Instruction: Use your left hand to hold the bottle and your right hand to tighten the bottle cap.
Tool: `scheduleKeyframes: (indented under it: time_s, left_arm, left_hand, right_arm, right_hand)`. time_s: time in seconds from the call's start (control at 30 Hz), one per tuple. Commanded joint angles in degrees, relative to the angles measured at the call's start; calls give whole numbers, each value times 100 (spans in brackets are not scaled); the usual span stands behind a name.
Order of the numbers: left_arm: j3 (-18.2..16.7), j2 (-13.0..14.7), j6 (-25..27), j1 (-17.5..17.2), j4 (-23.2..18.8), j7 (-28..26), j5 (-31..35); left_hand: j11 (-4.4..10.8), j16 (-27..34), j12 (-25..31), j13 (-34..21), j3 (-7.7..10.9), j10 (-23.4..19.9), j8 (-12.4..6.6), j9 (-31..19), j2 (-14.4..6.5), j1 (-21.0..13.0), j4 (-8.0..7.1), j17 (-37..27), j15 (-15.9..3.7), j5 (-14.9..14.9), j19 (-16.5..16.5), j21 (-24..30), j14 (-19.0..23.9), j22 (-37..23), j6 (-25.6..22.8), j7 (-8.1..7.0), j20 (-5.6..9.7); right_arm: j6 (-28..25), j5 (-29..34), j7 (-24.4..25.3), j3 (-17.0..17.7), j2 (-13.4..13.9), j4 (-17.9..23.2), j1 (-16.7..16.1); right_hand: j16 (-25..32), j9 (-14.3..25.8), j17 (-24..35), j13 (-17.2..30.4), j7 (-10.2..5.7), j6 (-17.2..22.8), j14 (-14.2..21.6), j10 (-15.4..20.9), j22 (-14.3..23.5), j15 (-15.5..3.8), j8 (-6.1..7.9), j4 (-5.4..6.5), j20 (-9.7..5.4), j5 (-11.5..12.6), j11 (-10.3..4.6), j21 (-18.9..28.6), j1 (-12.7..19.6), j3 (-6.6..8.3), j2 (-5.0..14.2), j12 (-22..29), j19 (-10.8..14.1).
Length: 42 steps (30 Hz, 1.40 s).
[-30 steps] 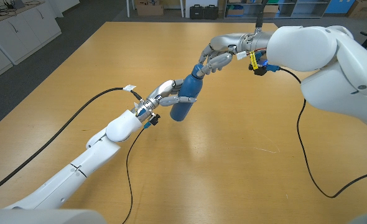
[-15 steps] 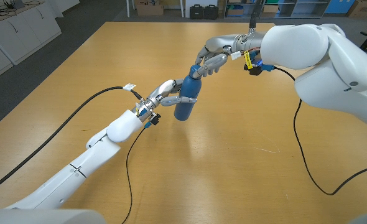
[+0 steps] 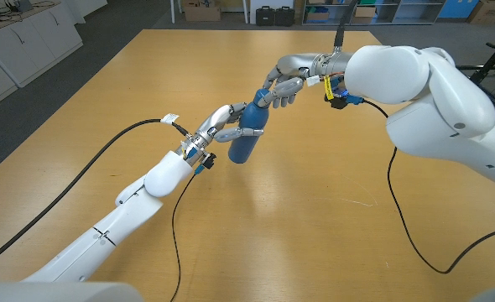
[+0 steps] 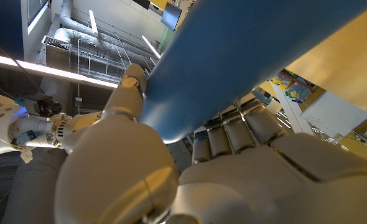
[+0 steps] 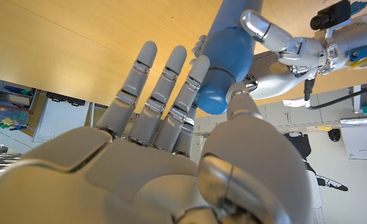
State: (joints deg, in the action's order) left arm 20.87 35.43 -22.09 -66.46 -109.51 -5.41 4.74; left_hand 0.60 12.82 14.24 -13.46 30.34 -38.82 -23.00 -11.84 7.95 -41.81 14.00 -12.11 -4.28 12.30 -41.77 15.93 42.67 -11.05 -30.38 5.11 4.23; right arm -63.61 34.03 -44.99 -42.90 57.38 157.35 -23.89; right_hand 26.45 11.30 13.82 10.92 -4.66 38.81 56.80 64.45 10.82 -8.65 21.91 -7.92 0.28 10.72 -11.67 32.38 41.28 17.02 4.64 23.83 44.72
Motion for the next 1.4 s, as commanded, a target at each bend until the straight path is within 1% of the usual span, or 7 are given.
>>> scheduleKeyframes:
  time_s: [0.03, 0.2, 0.37, 0.6, 1.13, 1.27, 1.4]
  left_arm:
    - [-35, -82, 52, -159, -65, -407, 346]
    - [-55, -133, 189, -263, -189, -776, 874]
    - [-45, -165, 331, -335, -292, -1086, 1372]
    - [16, -151, 384, -319, -319, -1144, 1544]
    - [69, -159, 408, -244, -343, -1155, 1556]
    - [82, -168, 412, -228, -327, -1160, 1552]
    - [86, -180, 420, -222, -319, -1173, 1542]
  left_hand:
    - [497, -19, 43, -10, 437, -526, -26, -29, -1131, -763, -420, -34, -888, 30, 37, 10, 55, -29, -926, -875, 491]
    - [506, -20, 44, -12, 440, -538, -27, -29, -1133, -764, -419, -34, -885, 30, 42, 9, 60, -28, -935, -875, 492]
    - [505, -22, 40, -13, 443, -538, -26, -29, -1133, -768, -416, -34, -887, 31, 54, 4, 64, -27, -939, -885, 495]
    - [510, -24, 37, -15, 449, -545, -25, -29, -1134, -777, -410, -33, -891, 34, 75, -3, 68, -26, -944, -891, 498]
    - [524, -35, 20, -19, 463, -534, -15, -29, -1138, -797, -399, -32, -895, 39, 93, -9, 63, -24, -939, -909, 510]
    - [533, -40, 17, -20, 466, -534, -12, -29, -1136, -804, -395, -31, -896, 40, 98, -11, 58, -23, -938, -917, 513]
    - [534, -43, 14, -22, 469, -535, -11, -29, -1137, -809, -393, -31, -899, 41, 99, -11, 55, -23, -938, -918, 515]
  right_arm:
    - [-1145, 848, -159, -1088, 48, 272, 690]
    - [-1637, 1359, -371, -1590, -19, 340, 1022]
    - [-1637, 1614, -969, -915, -342, 202, 523]
    - [-1637, 575, -1072, 306, -732, 8, -128]
    - [-1637, -1829, 258, 896, -255, 46, -103]
    - [-1601, -2427, 636, 1153, -221, -5, -207]
    - [-1553, -2952, 1058, 1393, -164, -21, -325]
  right_hand:
    - [61, 23, 15, 14, -364, 1860, 204, 186, 7, -253, 313, 18, -112, -14, -12, 73, 424, 84, 403, 53, 158]
    - [103, 23, 18, 17, -313, 1923, 402, 373, 7, -293, 323, 13, -267, -23, -11, 138, 463, 118, 429, 81, 308]
    - [102, 26, 13, 19, -267, 1988, 493, 472, 8, -326, 339, -2, -373, -32, -3, 175, 507, 157, 443, 89, 385]
    - [134, 34, 36, 49, -221, 2161, 639, 617, 13, -283, 397, 75, -491, -72, 61, 239, 379, 88, 391, 121, 518]
    - [186, 61, 151, 193, 45, 2139, 771, 714, 13, -258, 285, 643, -560, -76, 256, 351, -708, -479, 162, 138, 777]
    - [230, 65, 179, 290, 245, 1710, 902, 803, 0, -233, 0, 961, -591, -91, 278, 357, -1370, -807, 32, 225, 898]
    - [279, 72, 212, 379, 330, 1418, 1005, 899, -6, -255, -174, 1052, -632, -90, 242, 388, -1590, -923, -16, 311, 1052]
